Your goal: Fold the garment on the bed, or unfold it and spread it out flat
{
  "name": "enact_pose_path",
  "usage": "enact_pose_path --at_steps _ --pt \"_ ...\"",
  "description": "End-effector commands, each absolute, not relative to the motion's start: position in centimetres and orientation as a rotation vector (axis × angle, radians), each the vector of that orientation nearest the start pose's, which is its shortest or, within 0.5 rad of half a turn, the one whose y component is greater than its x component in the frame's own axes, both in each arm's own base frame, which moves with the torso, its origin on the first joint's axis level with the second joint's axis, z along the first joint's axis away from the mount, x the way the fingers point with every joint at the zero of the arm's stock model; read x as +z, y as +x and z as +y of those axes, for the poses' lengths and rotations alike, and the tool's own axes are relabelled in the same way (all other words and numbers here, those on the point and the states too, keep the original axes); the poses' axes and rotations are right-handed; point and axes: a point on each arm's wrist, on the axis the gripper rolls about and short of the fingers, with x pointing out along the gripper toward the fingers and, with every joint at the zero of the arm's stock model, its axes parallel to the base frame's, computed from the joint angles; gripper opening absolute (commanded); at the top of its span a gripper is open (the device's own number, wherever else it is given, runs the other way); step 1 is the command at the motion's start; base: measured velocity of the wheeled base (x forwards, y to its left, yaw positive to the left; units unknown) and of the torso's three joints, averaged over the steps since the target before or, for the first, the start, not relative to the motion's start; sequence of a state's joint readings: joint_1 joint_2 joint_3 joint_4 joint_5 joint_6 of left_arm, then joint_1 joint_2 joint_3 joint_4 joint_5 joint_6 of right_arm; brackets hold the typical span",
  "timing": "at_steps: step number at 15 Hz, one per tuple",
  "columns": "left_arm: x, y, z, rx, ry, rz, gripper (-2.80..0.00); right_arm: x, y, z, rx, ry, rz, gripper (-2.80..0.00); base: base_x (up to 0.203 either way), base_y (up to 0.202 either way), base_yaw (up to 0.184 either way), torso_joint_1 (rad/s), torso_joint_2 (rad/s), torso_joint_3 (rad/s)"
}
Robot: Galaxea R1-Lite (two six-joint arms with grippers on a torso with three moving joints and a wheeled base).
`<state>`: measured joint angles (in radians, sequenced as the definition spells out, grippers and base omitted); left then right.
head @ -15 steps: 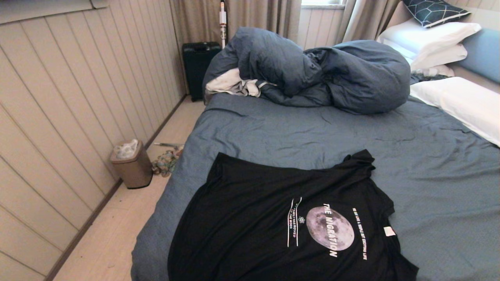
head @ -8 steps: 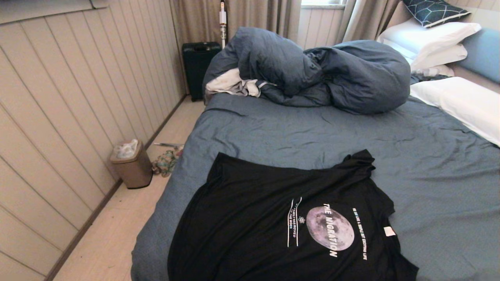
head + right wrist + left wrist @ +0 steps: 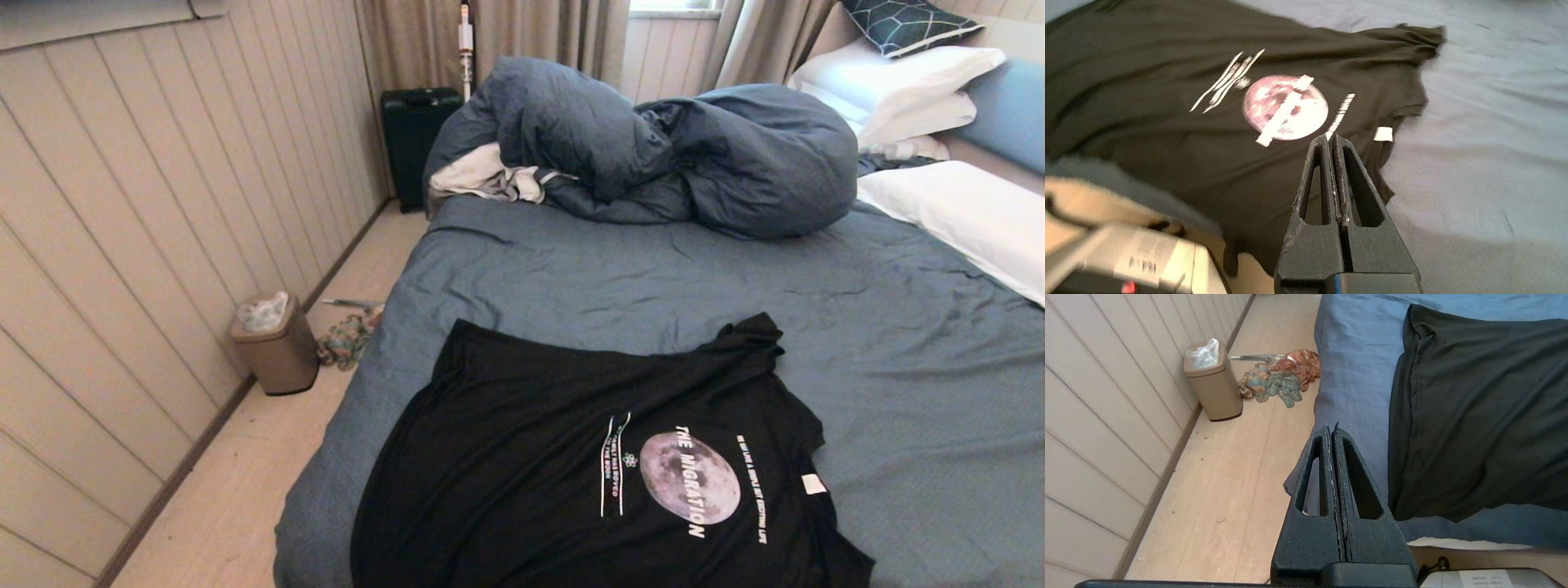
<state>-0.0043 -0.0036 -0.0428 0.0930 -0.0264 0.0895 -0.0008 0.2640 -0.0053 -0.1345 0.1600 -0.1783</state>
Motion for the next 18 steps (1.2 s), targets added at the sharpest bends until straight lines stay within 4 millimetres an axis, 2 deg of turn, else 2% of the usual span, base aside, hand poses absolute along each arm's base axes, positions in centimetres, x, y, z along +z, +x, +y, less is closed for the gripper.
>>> enact_pose_path --at_steps 1,5,7,18 --pt "7.8 -2.6 0.0 -0.033 0.088 0.051 -2.8 8.9 -0.1 0.1 0.133 -0.183 0.15 -2.8 0.0 0.0 0.0 0.0 0.0 0.0" --pt "7.8 -2.6 0.0 -0.034 0.086 0.049 -2.8 7.9 -2.2 0.0 0.04 -0.136 -0.016 -2.8 0.0 0.0 0.0 0.0 0.0 0.0" --pt "7.8 -2.7 0.0 -0.031 0.064 0.049 -2.8 7.6 -2.2 0.0 -0.002 -0.027 0.008 -2.8 0.0 0.0 0.0 0.0 0.0 0.0" --pt "7.8 -2.7 0.0 -0.001 -0.01 0.048 -2.8 7.6 -2.2 0.0 -0.012 -0.015 0.009 -2.8 0.0 0.0 0.0 0.0 0.0 0.0"
